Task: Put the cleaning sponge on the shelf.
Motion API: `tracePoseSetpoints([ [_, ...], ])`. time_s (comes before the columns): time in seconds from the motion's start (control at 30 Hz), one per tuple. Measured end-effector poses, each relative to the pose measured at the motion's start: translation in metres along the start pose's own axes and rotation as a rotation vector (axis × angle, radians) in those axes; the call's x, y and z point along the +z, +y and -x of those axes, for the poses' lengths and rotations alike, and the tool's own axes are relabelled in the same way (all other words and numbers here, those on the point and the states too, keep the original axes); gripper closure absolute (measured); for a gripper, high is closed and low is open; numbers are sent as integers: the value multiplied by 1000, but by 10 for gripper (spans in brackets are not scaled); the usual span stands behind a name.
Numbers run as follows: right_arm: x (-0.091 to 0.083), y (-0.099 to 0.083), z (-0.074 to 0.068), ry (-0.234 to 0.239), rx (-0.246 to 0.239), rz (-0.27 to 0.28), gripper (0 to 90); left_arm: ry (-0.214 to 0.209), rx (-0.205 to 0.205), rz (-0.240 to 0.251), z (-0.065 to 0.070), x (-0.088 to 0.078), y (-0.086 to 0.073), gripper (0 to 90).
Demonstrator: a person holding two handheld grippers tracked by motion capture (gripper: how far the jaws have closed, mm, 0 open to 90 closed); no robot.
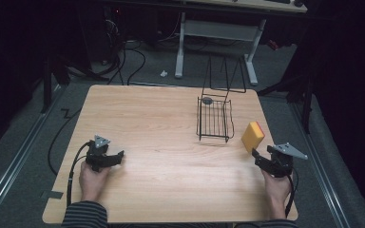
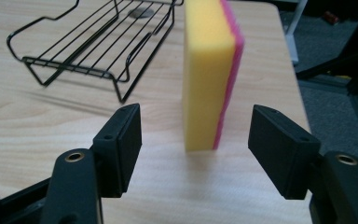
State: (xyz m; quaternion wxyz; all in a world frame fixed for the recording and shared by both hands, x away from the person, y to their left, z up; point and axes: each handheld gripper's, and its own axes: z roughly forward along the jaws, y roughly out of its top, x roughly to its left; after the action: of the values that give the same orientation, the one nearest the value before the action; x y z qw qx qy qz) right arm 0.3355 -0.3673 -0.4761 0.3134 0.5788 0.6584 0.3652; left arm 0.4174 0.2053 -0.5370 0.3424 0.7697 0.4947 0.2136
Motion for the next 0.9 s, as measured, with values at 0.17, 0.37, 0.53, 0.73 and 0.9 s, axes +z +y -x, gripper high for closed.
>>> tracePoseSetpoints([
  [0.17,0,16,4,-3,-12,28,355,1,0,0,0,0,0,237],
  [0.37,5,27,6,1,-9,35,358,1,0,0,0,0,0,237],
  [0.53,10,32,7,7,-3,40,358,1,0,-1,0,0,0,237],
  [0.73,23,36,10,12,16,45,366,2,1,-1,0,0,0,236],
  [0.9,33,35,9,6,29,28,367,-3,5,-5,0,0,0,232],
])
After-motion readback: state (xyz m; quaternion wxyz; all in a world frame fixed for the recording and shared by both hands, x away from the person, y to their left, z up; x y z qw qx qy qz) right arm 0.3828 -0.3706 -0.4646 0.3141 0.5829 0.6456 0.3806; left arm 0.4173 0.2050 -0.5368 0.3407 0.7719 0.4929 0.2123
